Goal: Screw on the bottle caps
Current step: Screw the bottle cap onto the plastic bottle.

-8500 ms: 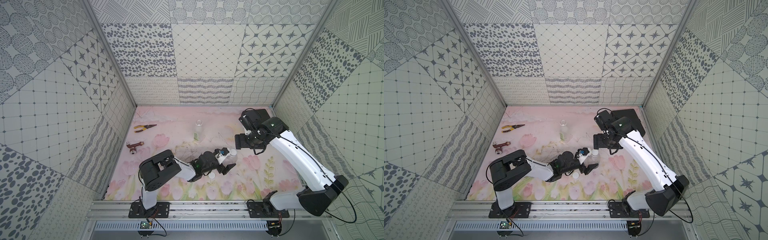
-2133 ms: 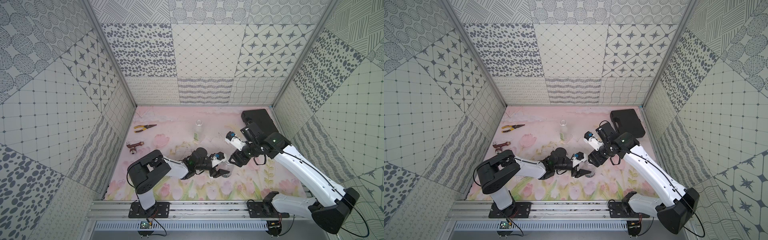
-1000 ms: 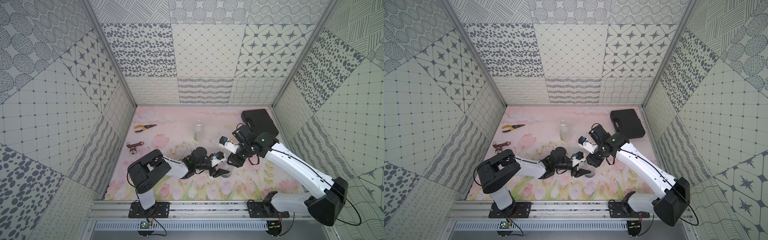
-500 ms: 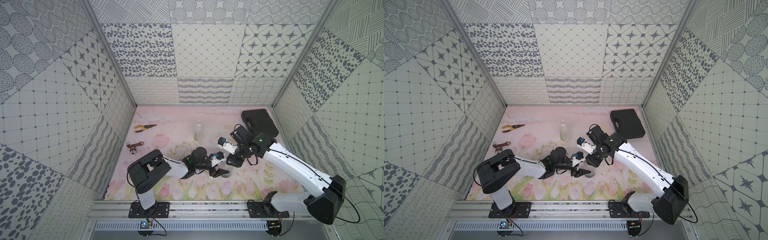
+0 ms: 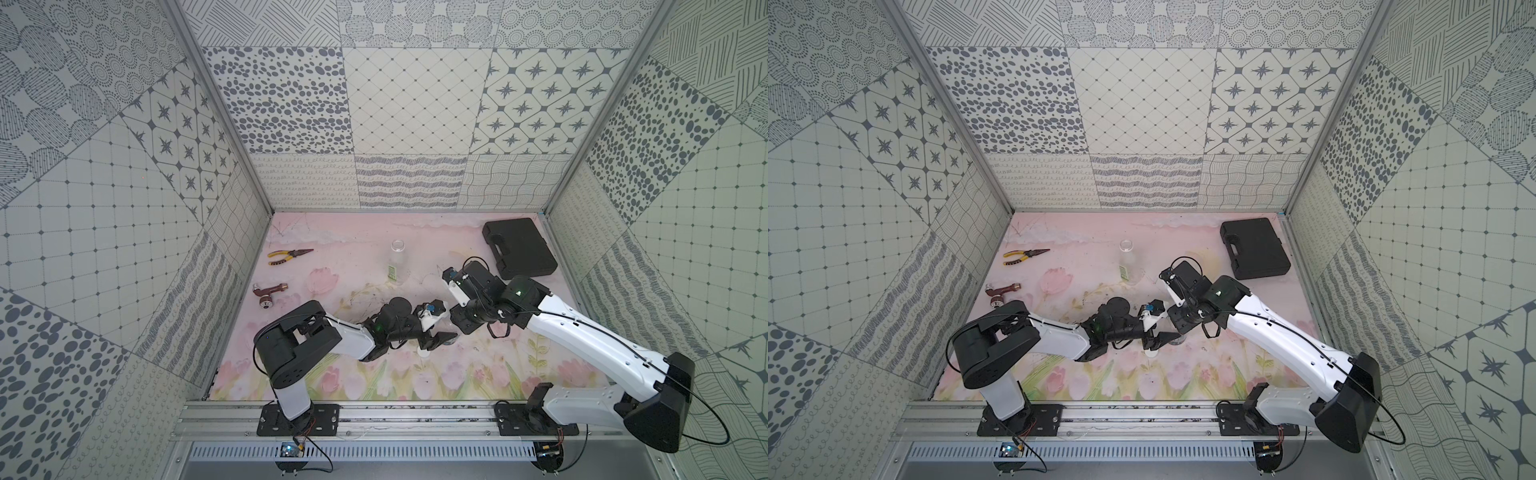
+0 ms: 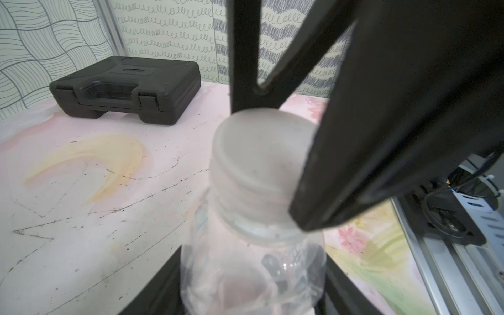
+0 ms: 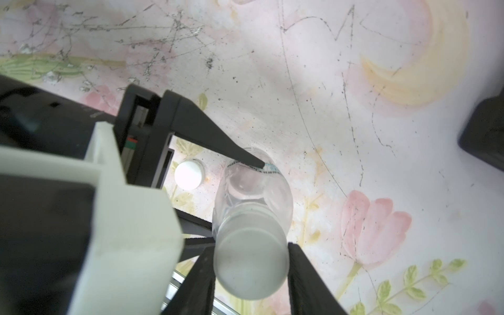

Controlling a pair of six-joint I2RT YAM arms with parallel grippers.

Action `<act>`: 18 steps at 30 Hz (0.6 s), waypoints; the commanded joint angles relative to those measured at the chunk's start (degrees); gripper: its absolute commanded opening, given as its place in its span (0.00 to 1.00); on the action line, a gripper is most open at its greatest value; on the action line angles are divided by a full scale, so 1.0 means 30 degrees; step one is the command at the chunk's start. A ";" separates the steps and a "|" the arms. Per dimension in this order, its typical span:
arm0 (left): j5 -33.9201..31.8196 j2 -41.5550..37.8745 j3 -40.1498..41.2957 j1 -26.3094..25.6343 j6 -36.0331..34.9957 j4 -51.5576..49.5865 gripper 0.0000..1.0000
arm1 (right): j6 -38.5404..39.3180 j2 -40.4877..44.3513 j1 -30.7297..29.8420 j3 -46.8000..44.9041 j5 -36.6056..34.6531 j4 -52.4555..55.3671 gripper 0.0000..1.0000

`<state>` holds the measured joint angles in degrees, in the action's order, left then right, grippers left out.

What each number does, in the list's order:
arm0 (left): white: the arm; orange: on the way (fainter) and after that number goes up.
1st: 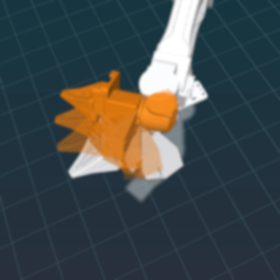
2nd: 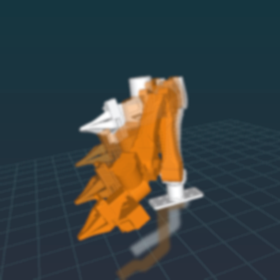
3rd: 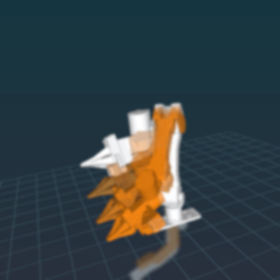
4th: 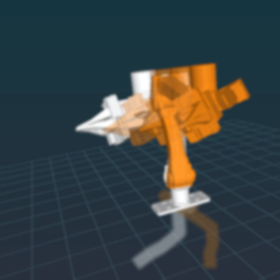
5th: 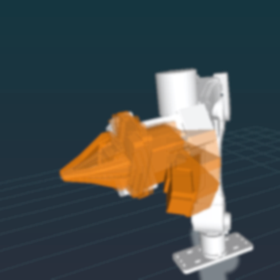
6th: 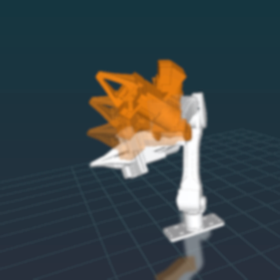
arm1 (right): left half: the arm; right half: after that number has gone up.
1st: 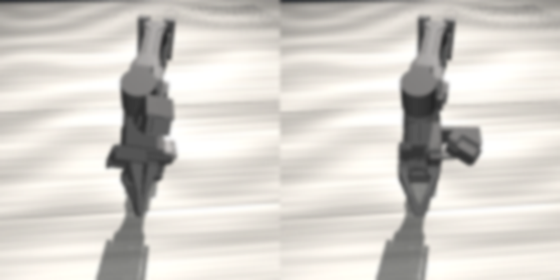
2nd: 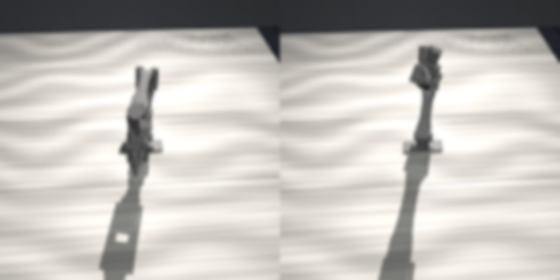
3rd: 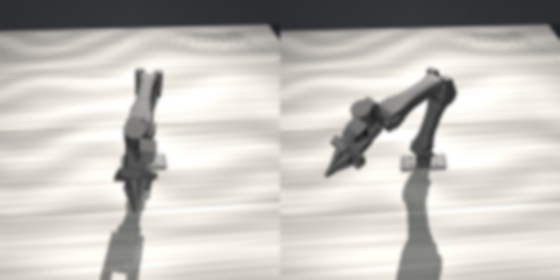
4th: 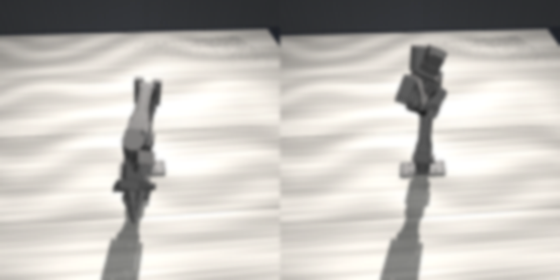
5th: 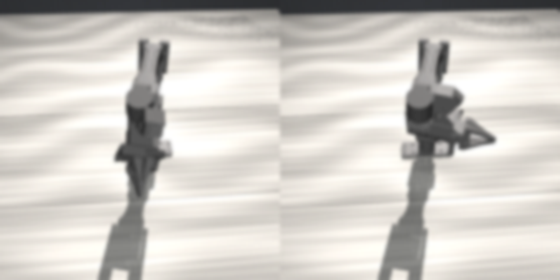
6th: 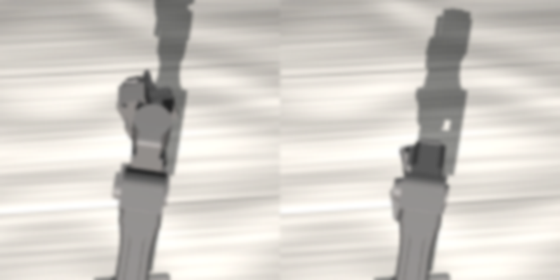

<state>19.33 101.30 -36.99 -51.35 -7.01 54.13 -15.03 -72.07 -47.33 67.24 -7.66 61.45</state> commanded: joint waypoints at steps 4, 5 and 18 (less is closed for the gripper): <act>-0.3918 0.0388 -0.0597 -0.0532 -0.0009 0.0639 0.59 | -0.7448 0.0232 -0.0190 -0.0137 -0.1968 0.0053 0.27; -0.3836 0.0482 -0.0638 -0.0546 -0.0009 0.0600 0.59 | -0.7897 0.0282 -0.0190 -0.0107 -0.1985 0.0039 0.26; -0.0296 0.0872 -0.0376 0.0263 0.1714 0.1265 0.80 | -0.8475 0.0237 0.0954 0.0340 0.0280 -0.0235 0.26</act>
<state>15.59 103.11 -38.39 -52.31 -5.19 56.07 -40.34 -72.51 -45.50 67.35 -9.72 61.43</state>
